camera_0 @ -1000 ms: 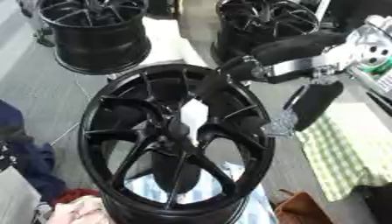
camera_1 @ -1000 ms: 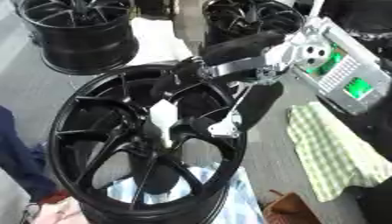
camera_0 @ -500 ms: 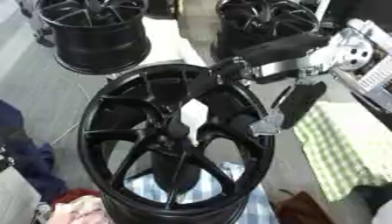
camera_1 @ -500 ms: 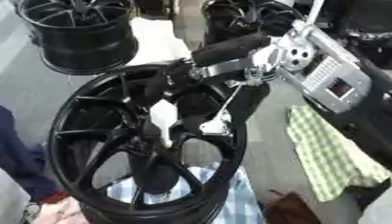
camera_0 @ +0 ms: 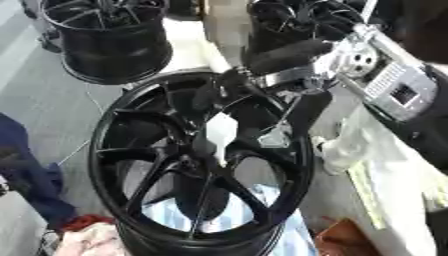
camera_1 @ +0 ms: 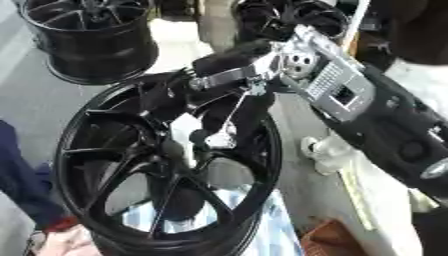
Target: Pull the pin out of the wheel hub.
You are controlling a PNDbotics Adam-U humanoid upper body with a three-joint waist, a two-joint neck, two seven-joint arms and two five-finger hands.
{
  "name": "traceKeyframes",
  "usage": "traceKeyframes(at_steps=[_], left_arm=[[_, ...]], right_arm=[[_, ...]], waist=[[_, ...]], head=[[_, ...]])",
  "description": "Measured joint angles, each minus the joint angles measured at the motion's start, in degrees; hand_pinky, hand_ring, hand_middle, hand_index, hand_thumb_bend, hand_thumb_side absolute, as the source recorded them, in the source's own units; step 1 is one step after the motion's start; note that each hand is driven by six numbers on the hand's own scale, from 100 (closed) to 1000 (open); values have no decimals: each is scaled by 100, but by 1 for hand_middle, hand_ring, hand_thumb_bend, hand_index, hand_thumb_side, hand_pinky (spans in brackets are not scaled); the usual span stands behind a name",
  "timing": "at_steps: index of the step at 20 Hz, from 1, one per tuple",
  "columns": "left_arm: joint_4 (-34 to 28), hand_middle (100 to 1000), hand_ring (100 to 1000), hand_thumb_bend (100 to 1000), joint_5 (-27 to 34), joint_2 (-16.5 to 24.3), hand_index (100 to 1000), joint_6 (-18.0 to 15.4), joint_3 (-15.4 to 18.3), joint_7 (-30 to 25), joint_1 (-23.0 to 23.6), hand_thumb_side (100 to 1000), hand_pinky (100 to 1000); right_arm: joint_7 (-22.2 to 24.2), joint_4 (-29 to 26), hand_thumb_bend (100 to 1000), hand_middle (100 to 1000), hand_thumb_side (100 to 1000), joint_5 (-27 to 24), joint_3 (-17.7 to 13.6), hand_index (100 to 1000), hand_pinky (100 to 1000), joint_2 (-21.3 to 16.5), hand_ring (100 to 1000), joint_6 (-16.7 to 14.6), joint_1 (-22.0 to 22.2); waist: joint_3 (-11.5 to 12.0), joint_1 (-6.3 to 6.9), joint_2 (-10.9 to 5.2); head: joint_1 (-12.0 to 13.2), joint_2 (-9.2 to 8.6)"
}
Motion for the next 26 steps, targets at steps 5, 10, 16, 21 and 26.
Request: traceKeyframes(at_steps=[5, 10, 16, 21, 26], left_arm=[[0, 696, 1000, 100, 0, -1, 914, -11, -13, -11, -7, 852, 687], [0, 696, 1000, 100, 0, -2, 914, -21, -14, -21, -9, 853, 687], [0, 696, 1000, 100, 0, -4, 914, -15, -15, -29, -10, 853, 687], [0, 696, 1000, 100, 0, -6, 914, -10, -15, -36, -12, 853, 687], [0, 696, 1000, 100, 0, -7, 914, -3, -15, -43, -13, 854, 687]], right_arm=[[-73, 469, 100, 979, 302, 354, -1, 1000, 917, 162, 960, -159, -7], [-154, 944, 100, 973, 315, 722, -9, 1000, 914, 280, 957, -326, -19], [-225, 1328, 100, 958, 286, 1013, -41, 1000, 913, 387, 953, -488, -19], [-217, 1462, 100, 941, 275, 1109, -40, 1000, 911, 457, 947, -587, -16], [-141, 1488, 100, 929, 270, 1142, -23, 1000, 910, 494, 944, -613, 6]], waist=[[29, 10, 28], [35, 26, 31], [50, 27, 32], [69, 27, 32], [71, 26, 32]], head=[[-46, 0], [-72, 0], [-74, 0], [-75, 0], [-75, 0]])
